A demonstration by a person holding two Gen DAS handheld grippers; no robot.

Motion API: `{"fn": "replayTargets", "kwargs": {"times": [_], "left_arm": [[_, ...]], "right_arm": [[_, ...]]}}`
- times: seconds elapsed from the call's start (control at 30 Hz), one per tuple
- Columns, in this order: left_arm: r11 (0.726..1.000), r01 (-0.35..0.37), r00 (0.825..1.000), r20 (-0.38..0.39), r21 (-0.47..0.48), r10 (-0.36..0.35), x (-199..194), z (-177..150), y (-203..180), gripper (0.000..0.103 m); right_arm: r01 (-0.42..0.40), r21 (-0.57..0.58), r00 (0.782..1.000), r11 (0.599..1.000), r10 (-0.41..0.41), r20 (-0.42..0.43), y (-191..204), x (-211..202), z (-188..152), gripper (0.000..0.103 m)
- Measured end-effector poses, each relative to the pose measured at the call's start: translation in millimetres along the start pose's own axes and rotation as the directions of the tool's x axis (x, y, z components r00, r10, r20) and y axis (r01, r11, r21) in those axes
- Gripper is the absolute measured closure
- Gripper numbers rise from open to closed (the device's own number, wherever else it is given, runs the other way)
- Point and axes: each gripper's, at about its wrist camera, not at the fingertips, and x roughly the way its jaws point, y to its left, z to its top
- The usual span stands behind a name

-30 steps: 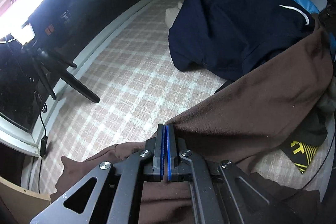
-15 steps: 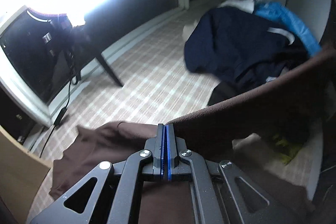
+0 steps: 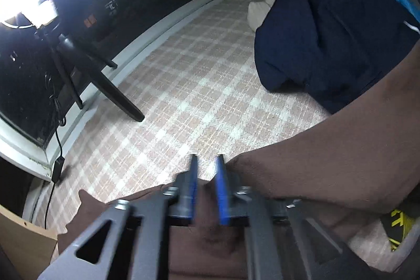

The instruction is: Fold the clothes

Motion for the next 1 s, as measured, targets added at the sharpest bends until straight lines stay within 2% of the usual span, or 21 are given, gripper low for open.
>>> {"fn": "replayTargets", "kwargs": {"times": [0.07, 0.2, 0.27, 0.3, 0.33, 0.47, 0.57, 0.63, 0.67, 0.73, 0.83, 0.9, 1.0], "left_arm": [[1.0, 0.006, 0.999, 0.037, -0.024, -0.005, -15.8, -2.4, 4.1, 0.076], [0.998, 0.041, 0.996, 0.081, -0.038, -0.038, -52.5, -4.1, 2.1, 0.076], [0.999, 0.052, 0.993, 0.103, 0.005, -0.052, -71.6, -4.6, -15.2, 0.076], [0.998, 0.055, 0.992, 0.115, 0.029, -0.058, -81.3, -4.9, -25.0, 0.076], [0.996, 0.068, 0.989, 0.128, 0.054, -0.074, -89.9, -3.9, -38.7, 0.076], [0.978, 0.136, 0.969, 0.184, 0.157, -0.164, -121.9, 3.0, -104.3, 0.073], [0.949, 0.205, 0.939, 0.225, 0.239, -0.259, -135.8, 14.6, -165.9, 0.07], [0.924, 0.22, 0.917, 0.257, 0.312, -0.305, -142.4, 25.2, -212.5, 0.068], [0.911, 0.211, 0.91, 0.269, 0.355, -0.316, -143.4, 31.0, -236.6, 0.066], [0.88, 0.173, 0.9, 0.292, 0.443, -0.324, -143.7, 42.4, -285.0, 0.065], [0.828, 0.082, 0.895, 0.325, 0.555, -0.307, -139.7, 55.3, -346.3, 0.061], [0.792, 0.007, 0.896, 0.348, 0.611, -0.276, -131.7, 61.2, -378.9, 0.06], [0.772, -0.064, 0.906, 0.361, 0.633, -0.221, -109.0, 74.3, -402.5, 0.058]], "right_arm": [[-0.003, -0.074, 1.0, 0.997, 0.003, -0.001, 14.6, -2.5, -0.6, 0.098], [-0.004, -0.169, 0.999, 0.986, -0.004, -0.042, 35.6, -3.1, -3.7, 0.074], [0.099, -0.262, 0.993, 0.96, -0.111, -0.031, 47.4, 1.0, -7.5, 0.074], [0.094, -0.261, 0.994, 0.961, -0.103, -0.023, 50.0, -0.7, -5.1, 0.08], [0.089, -0.26, 0.995, 0.962, -0.096, -0.014, 52.6, -2.3, -2.7, 0.1], [0.058, -0.239, 0.998, 0.969, -0.059, 0.006, 59.3, -7.8, 9.7, 0.101], [0.017, -0.189, 1.0, 0.982, -0.019, -0.006, 55.9, -9.5, 25.0, 0.1], [0.018, -0.168, 0.998, 0.986, -0.029, -0.064, 53.8, -1.2, 23.2, 0.094], [0.033, -0.173, 0.996, 0.984, -0.046, -0.072, 55.5, -0.7, 21.2, 0.092], [0.039, -0.158, 0.997, 0.987, -0.049, -0.061, 52.7, -7.3, 22.1, 0.077], [0.004, -0.127, 0.999, 0.992, -0.008, -0.036, 33.6, -29.0, 32.9, 0.076], [0.009, -0.186, 0.999, 0.982, -0.016, -0.033, 38.9, -35.4, 33.9, 0.076], [-0.018, -0.255, 0.998, 0.967, 0.002, -0.063, 42.5, -33.0, 30.7, 0.076]]}}
